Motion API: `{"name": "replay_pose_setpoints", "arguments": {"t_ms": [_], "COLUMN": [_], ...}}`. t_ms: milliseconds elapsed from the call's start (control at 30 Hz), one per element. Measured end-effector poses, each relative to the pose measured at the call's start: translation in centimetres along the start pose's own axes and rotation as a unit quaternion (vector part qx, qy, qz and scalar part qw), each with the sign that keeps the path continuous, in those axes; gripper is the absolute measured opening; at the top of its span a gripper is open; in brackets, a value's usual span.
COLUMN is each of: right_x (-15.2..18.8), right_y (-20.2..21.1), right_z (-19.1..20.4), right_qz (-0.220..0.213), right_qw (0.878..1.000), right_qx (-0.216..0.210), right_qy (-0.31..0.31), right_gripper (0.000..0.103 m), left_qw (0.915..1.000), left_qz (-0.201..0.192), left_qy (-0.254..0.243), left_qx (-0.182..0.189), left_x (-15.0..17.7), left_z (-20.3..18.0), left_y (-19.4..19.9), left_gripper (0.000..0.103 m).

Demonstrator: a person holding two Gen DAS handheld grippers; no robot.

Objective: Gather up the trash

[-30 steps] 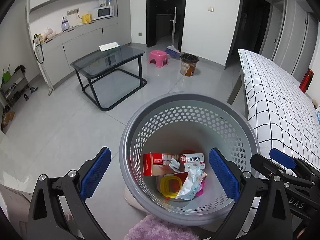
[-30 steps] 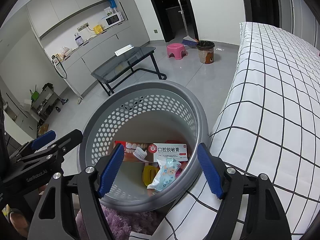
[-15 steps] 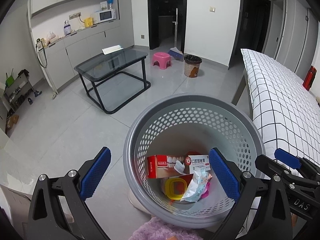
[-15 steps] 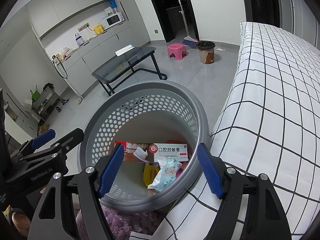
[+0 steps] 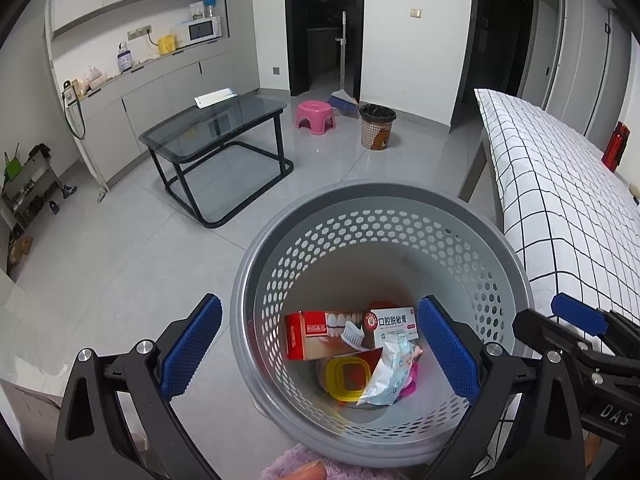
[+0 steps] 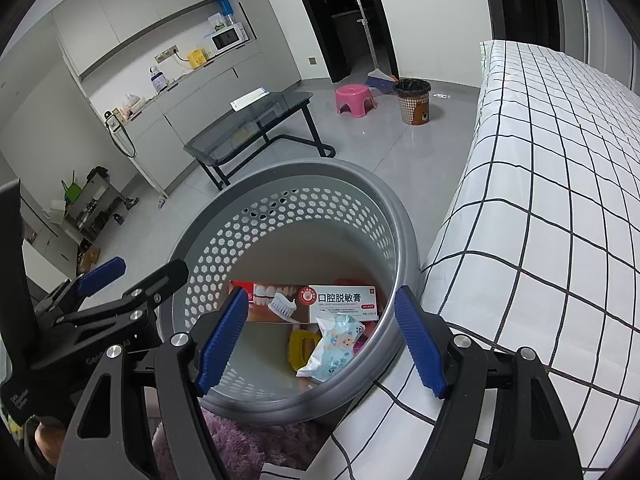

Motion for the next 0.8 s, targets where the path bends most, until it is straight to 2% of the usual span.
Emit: {"name": "replay_pose_setpoints", "arguments": {"t_ms": [800], "right_x": [-0.2], "right_y": [0.0], "right_z": [-0.6], "right_qz": [-0.003], "right_qw": [1.0], "right_qx": [0.003], "right_qy": [0.001], "right_gripper": [0.072], "left_qw": [1.0], "left_qz": [-0.008], "left_qy": [0.004], "left_qx": [-0.002], "left_x": [-0.1], "left_z": [0.7], "left_y": [1.0], "left_gripper": [0.097]}}
Point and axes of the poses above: each gripper's, at about its wrist camera, not at the fingertips, and y roughly against the way its jaws point, z to its left, x to its underside, the point moved 7 cm from there along -y, roughly the way its jaws point, and after that the axes turned 4 degrees about z, right-handed, at the moved point
